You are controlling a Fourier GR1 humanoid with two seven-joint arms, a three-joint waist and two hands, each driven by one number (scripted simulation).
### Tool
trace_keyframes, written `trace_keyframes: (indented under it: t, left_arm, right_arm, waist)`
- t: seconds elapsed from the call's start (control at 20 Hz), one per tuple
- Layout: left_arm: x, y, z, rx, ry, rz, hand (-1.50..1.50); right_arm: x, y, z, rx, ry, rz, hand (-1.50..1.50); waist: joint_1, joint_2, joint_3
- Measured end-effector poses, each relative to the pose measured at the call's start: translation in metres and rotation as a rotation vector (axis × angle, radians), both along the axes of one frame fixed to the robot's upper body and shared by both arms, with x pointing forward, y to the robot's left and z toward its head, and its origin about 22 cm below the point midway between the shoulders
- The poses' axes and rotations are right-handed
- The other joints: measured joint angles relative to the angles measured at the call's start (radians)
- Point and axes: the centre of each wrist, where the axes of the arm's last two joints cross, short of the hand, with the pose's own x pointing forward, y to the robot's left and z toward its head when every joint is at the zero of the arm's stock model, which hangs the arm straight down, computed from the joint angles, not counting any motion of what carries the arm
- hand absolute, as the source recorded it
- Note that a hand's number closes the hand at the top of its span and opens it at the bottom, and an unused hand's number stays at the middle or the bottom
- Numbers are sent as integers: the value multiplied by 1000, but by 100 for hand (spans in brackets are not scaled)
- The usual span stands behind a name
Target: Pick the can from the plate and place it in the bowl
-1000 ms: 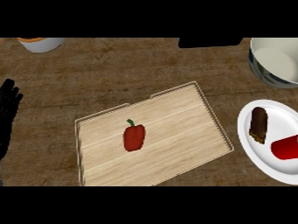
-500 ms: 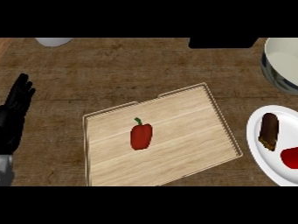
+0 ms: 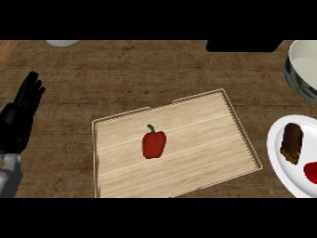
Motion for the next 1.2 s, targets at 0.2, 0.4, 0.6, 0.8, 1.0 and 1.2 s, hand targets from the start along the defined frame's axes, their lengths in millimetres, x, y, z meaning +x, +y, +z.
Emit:
trace_keyframes:
  t: [0.2, 0.4, 0.6, 0.8, 1.0, 1.2]
  left_arm:
    - [0, 2, -3, 5, -2, 0, 0]
    - [0, -1, -6, 3, -3, -8, 0]
    - [-2, 5, -3, -1, -5, -8, 0]
    - [1, 5, -7, 1, -4, 2, 0]
    - [0, 10, -6, 10, -2, 8, 0]
    - [-1, 8, -5, 2, -2, 5, 0]
  right_arm:
    - [14, -2, -5, 63, 99, 33, -150]
    - [24, -11, -21, 109, 215, 54, -150]
    - [32, -4, -39, 137, 311, 72, -150]
    - [45, -7, -47, 82, 335, 82, -150]
    - [49, 1, -58, -12, 315, 87, -150]
    - [53, 7, -77, -35, 307, 89, -150]
  waist:
    - [8, 0, 0]
    - [9, 0, 1]
    - [5, -2, 1]
    - [1, -3, 1]
    - [-5, -5, 1]
    - [-8, -5, 1]
